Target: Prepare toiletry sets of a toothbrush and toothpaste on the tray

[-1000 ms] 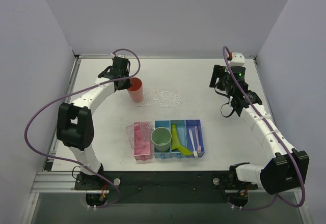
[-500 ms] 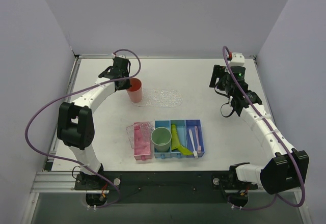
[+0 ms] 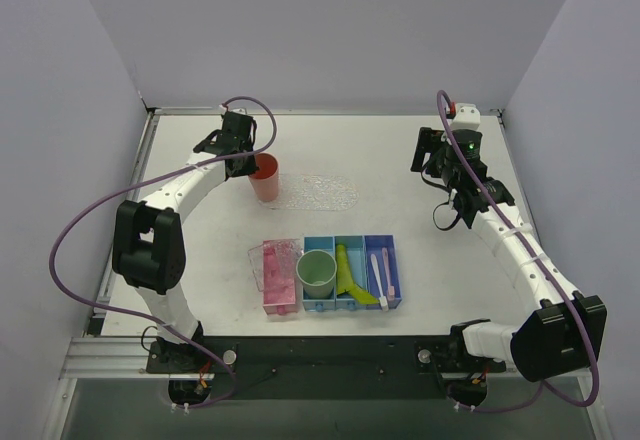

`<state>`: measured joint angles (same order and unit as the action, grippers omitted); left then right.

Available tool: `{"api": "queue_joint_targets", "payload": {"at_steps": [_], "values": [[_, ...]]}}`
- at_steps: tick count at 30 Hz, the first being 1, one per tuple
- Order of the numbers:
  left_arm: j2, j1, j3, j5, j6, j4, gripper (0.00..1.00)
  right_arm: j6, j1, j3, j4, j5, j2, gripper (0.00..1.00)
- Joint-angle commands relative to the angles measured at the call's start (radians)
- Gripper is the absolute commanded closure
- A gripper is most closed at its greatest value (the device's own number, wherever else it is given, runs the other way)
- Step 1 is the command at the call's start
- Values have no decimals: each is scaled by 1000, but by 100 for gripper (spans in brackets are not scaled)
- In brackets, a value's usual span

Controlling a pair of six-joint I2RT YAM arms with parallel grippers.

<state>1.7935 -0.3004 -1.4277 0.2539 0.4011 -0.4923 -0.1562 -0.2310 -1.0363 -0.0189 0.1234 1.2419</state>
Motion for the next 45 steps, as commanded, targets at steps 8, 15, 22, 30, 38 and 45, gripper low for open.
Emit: {"api": "queue_joint_targets", "payload": {"at_steps": [8, 15, 22, 30, 38, 45], "values": [[-11, -5, -33, 4, 1, 0, 55, -2, -5, -47, -27, -2, 11, 28], [-29, -5, -27, 8, 1, 3, 45, -5, -4, -47, -26, -5, 13, 28], [-81, -13, 10, 24, -5, 52, 28, -6, -5, -47, -27, -5, 11, 28], [-177, -16, 59, 42, -24, 89, 20, -12, -4, -42, -33, -14, 16, 28], [-365, -77, 188, 86, -68, 144, 20, -20, -5, -41, -36, -25, 13, 28], [-542, -132, 306, 104, 25, 43, 20, -49, -5, -34, -39, -57, 16, 28]]}}
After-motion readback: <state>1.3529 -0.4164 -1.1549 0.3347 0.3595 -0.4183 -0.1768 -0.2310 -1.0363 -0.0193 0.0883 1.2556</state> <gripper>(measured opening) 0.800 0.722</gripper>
